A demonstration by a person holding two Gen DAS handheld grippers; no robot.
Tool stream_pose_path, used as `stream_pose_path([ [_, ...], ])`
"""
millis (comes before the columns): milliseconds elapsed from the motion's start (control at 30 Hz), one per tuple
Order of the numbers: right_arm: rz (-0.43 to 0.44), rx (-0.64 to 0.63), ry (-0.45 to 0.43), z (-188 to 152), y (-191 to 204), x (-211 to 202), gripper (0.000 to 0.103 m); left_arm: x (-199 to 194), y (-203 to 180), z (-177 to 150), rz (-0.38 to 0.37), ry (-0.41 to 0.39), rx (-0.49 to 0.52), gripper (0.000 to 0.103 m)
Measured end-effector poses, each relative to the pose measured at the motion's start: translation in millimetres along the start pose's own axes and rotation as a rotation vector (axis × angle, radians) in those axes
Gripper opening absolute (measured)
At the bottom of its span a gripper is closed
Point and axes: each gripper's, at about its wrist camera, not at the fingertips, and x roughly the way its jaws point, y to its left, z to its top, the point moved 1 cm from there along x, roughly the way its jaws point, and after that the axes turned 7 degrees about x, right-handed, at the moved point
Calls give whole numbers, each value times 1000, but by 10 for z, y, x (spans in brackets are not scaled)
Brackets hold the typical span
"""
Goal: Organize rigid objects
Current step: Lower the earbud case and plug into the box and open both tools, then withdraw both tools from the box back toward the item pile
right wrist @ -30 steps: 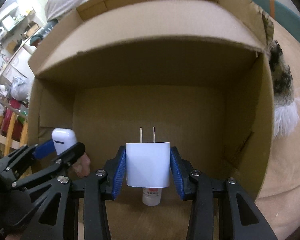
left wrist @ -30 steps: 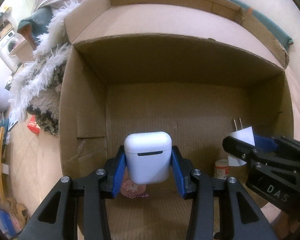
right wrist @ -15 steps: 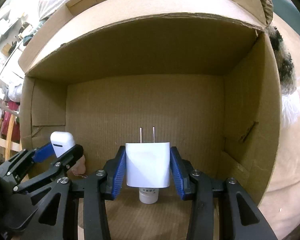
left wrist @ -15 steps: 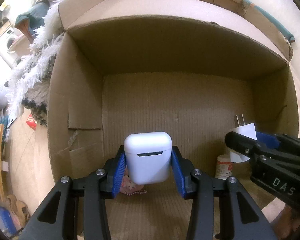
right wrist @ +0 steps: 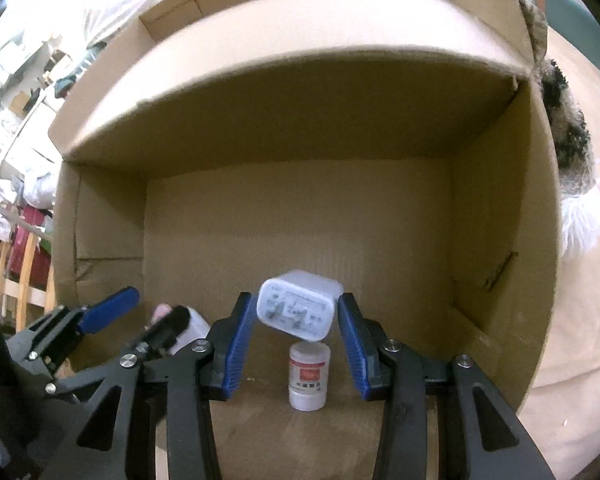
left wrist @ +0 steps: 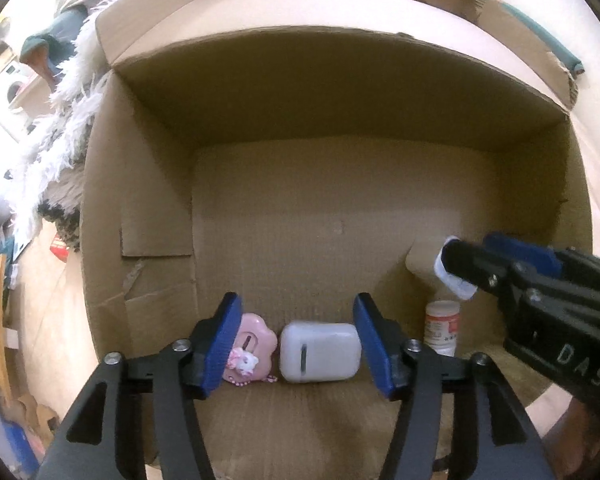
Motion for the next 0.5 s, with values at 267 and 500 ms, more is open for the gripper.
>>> stream_pose_path([
  [267,61,15,-56,65,38,-166,76,-75,24,-1,-8,-12,-1,66],
  [500,91,18,-93,76,67,-299,77,-279,90,-7,-17,-36,-16,67],
])
